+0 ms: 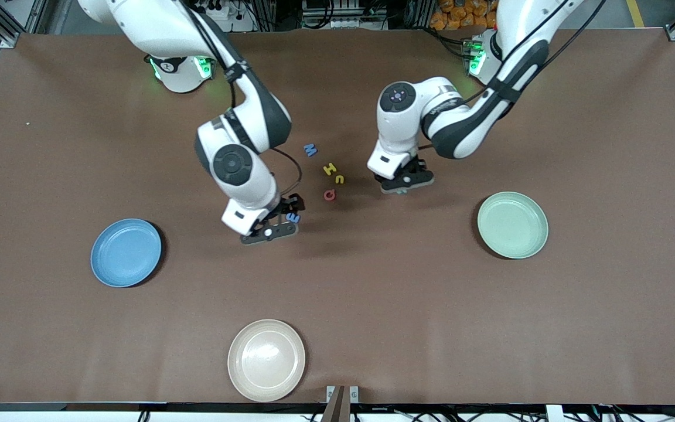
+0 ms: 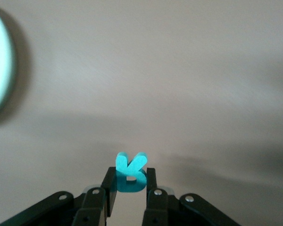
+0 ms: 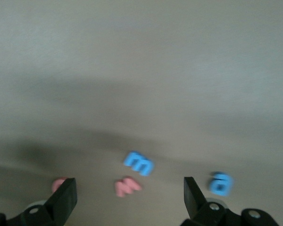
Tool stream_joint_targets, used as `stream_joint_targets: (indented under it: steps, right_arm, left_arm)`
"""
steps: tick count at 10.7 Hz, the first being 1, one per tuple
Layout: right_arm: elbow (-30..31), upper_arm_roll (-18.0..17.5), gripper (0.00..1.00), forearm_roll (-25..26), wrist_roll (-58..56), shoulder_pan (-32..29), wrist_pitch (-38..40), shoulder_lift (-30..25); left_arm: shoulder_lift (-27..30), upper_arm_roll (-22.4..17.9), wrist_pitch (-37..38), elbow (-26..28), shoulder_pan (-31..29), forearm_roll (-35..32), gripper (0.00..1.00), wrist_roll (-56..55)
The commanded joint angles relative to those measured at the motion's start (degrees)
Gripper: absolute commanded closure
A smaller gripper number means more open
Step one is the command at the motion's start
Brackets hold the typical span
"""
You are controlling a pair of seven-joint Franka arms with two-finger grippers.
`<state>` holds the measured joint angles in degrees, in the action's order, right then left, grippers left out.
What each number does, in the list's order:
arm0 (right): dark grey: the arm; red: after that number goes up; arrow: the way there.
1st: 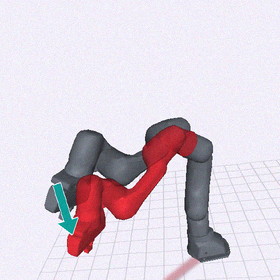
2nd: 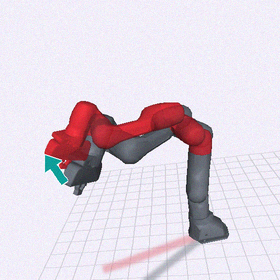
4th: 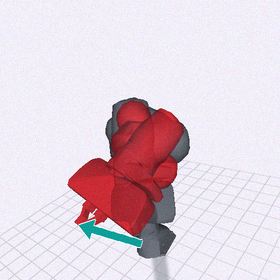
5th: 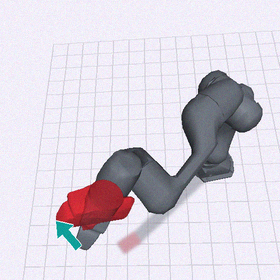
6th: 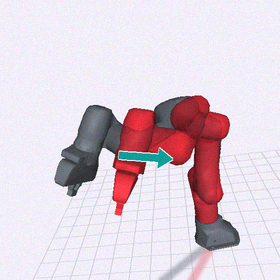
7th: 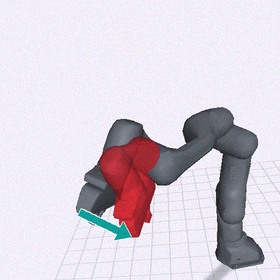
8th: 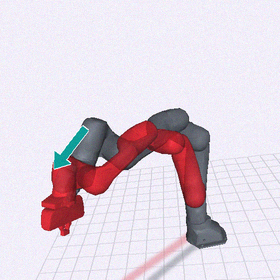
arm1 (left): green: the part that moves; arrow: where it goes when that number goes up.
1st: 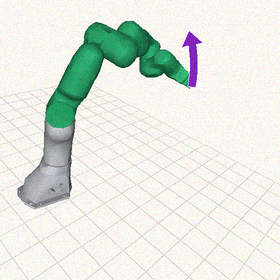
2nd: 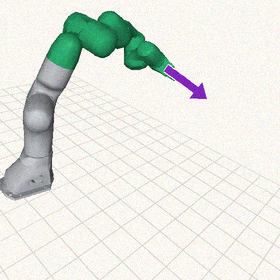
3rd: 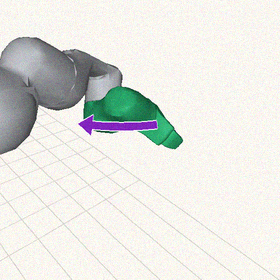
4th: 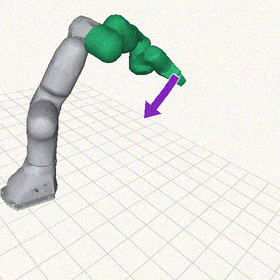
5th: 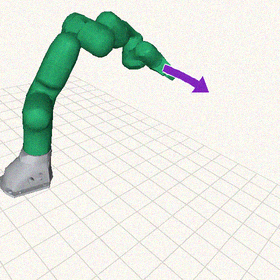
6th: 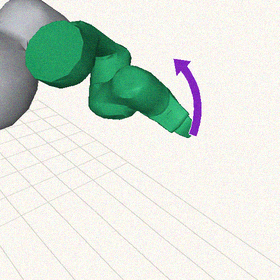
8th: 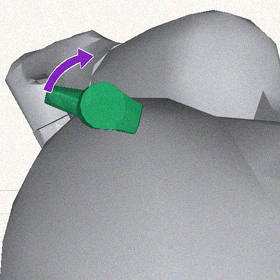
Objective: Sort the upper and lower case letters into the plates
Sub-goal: 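Place the R on the green plate with the left gripper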
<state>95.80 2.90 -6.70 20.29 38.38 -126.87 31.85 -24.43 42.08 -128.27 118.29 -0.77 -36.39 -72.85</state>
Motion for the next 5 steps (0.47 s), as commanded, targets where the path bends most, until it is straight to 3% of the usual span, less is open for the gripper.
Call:
stream_joint_targets:
  steps: [1, 5]
  right_arm:
    - [-0.88, 0.62, 0.00, -0.50, 10.08, 8.00, -6.26, 5.75]
    - [0.08, 0.62, 0.00, -0.85, 21.78, 14.52, -5.67, 7.00]
  left_arm:
    - [2.98, 1.34, 6.86, -2.01, -6.84, 3.50, 1.00, 12.40]
    - [6.68, 1.34, 9.35, -2.37, -23.35, 10.80, 1.00, 40.09]
